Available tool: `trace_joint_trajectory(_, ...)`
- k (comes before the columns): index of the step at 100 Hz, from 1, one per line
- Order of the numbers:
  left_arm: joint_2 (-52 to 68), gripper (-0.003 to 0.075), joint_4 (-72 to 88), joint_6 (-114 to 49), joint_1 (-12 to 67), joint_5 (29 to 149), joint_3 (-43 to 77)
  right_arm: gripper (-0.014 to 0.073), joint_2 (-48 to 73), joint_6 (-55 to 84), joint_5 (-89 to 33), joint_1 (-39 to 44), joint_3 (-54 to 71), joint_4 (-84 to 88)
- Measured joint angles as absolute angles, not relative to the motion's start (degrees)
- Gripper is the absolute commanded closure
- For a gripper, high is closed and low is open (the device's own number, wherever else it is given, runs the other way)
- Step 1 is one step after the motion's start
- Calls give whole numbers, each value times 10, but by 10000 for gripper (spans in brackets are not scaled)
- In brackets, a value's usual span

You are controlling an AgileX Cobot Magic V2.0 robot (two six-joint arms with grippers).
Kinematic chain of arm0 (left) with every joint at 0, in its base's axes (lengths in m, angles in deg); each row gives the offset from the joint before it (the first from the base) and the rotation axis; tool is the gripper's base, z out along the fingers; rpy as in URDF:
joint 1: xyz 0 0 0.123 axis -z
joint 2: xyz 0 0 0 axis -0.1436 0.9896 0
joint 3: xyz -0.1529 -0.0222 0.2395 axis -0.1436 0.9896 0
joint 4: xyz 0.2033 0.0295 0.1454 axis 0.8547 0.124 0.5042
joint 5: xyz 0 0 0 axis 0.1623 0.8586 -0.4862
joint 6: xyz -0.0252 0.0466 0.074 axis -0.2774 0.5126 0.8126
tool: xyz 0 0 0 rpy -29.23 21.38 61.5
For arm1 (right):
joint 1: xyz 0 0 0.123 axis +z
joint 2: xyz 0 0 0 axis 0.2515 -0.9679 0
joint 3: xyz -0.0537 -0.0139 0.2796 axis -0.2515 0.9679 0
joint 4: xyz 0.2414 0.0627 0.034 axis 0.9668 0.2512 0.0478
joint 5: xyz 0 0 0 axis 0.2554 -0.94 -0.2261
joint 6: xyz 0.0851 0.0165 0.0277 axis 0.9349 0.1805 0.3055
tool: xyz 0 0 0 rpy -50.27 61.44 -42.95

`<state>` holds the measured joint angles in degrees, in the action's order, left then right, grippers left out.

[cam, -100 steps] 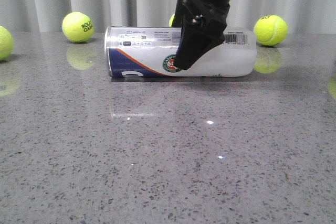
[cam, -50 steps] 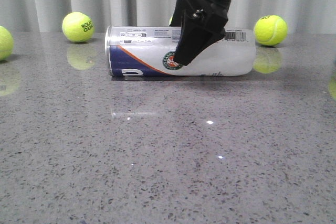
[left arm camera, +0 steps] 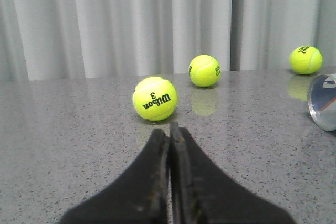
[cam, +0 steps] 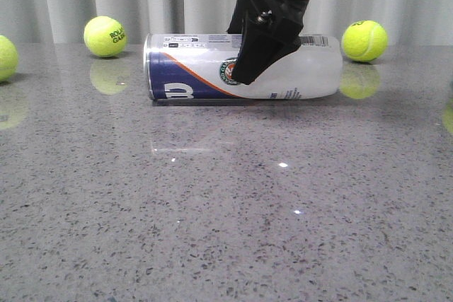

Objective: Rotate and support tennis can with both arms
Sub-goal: 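Roll the can on the table with the right gripper, turning its label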

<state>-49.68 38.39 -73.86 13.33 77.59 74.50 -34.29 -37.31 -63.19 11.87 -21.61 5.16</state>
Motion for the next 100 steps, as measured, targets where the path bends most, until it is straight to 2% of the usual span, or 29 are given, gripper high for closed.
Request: trace_joint_trajectory(100,-497,741,384,-739,133,776,745,-51,-343,-373,-602,119,-216,35)
